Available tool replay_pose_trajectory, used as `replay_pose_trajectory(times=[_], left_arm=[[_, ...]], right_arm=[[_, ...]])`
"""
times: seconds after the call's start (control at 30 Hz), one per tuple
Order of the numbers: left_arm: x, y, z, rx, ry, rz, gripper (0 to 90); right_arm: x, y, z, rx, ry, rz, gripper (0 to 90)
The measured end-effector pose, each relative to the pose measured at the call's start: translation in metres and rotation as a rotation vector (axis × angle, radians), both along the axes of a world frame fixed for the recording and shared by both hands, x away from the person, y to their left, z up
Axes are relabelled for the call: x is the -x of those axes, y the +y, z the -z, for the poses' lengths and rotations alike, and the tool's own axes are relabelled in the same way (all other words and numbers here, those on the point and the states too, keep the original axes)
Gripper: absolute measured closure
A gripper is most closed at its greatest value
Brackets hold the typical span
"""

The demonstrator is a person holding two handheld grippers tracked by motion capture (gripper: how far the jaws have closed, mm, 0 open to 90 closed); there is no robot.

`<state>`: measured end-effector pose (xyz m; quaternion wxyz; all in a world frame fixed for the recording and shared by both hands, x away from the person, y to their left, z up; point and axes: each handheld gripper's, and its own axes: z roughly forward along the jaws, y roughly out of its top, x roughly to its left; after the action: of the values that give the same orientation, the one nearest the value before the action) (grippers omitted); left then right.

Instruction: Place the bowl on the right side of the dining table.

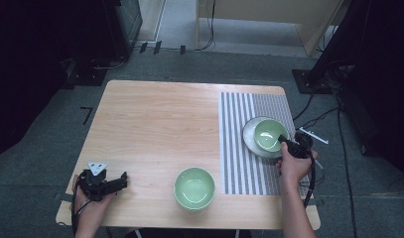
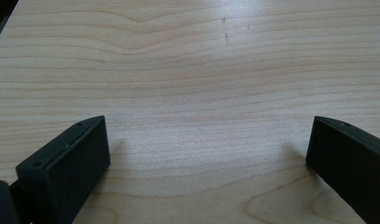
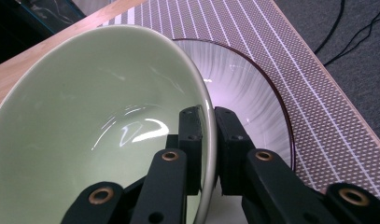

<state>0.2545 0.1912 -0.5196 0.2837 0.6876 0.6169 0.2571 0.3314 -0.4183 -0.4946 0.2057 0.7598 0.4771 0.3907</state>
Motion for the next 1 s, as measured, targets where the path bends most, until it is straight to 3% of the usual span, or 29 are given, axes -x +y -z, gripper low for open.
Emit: replay_pose_trajectory(times=[0.4,0.43,0.57,0.67,0.77,0.87,1.0], left_arm=[[0.0000,0.0000,0.0001,0.001,-0.001,-0.001,0.0],[0.0000,0.0000,0.0001,0.000,0.000,0.000,0.0],[0.0002,0.0001,0.0001,0.000,-0.001,0.000,0.0],[0.0002,0.0001,0.0001,0.000,-0.001,0.000,0.0],[0.0002,0.0001,0.0001,0.000,-0.001,0.000,0.0],[0.0002,0.0001,0.0001,0.000,-0.001,0.000,0.0],[0.0002,0.0001,0.0001,0.000,-0.001,0.000,0.0]], right_arm=[[-0.0017,0.0010,0.0007,0.000,-0.016,0.012,80.7],[-0.0021,0.0010,0.0012,-0.009,-0.021,0.008,75.7],[-0.0021,-0.0013,0.0029,-0.027,-0.045,0.000,73.6],[-0.0015,-0.0031,0.0027,-0.045,-0.061,0.001,66.8],[0.0001,-0.0050,0.0006,-0.042,-0.083,0.006,50.0],[0.0012,-0.0057,-0.0007,-0.036,-0.084,-0.004,46.7],[0.0037,-0.0049,-0.0039,-0.034,-0.118,-0.024,33.8]])
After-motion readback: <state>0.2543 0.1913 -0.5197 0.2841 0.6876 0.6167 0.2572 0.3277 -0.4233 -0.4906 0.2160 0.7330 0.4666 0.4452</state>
